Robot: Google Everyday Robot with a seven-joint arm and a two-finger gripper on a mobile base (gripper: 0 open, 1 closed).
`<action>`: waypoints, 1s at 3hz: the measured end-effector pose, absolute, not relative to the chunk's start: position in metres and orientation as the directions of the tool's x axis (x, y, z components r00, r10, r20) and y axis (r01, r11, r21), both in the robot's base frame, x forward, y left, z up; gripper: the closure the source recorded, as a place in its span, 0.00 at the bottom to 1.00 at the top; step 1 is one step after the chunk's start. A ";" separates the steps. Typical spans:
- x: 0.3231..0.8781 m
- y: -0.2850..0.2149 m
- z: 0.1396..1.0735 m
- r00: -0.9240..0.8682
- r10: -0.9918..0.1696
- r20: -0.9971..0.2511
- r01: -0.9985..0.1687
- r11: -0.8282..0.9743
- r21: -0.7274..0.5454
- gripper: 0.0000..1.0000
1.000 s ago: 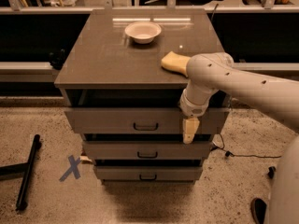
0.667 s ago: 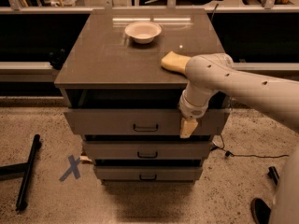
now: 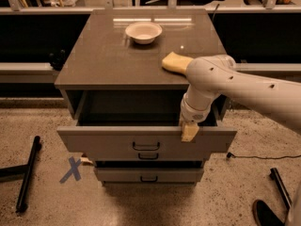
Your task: Open top drawer
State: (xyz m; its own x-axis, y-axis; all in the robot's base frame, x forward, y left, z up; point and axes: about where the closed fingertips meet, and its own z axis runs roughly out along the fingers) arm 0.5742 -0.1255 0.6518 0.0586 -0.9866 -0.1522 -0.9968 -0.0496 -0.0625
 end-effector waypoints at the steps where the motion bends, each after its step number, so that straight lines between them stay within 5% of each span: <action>1: 0.544 -0.129 0.661 0.042 -0.986 -0.158 -0.998 -0.035 -0.049 1.00; 2: 0.544 -0.129 0.659 0.042 -0.986 -0.158 -0.998 -0.035 -0.049 0.87; 3: 0.543 -0.128 0.658 0.043 -0.987 -0.158 -0.998 -0.036 -0.047 0.64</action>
Offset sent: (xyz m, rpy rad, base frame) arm -0.0305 -0.0031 0.0087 0.0055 0.0135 -0.0144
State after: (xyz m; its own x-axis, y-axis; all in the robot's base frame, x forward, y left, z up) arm 0.5431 -0.1283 0.6580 0.0432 -0.9865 -0.1578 -0.9982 -0.0362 -0.0468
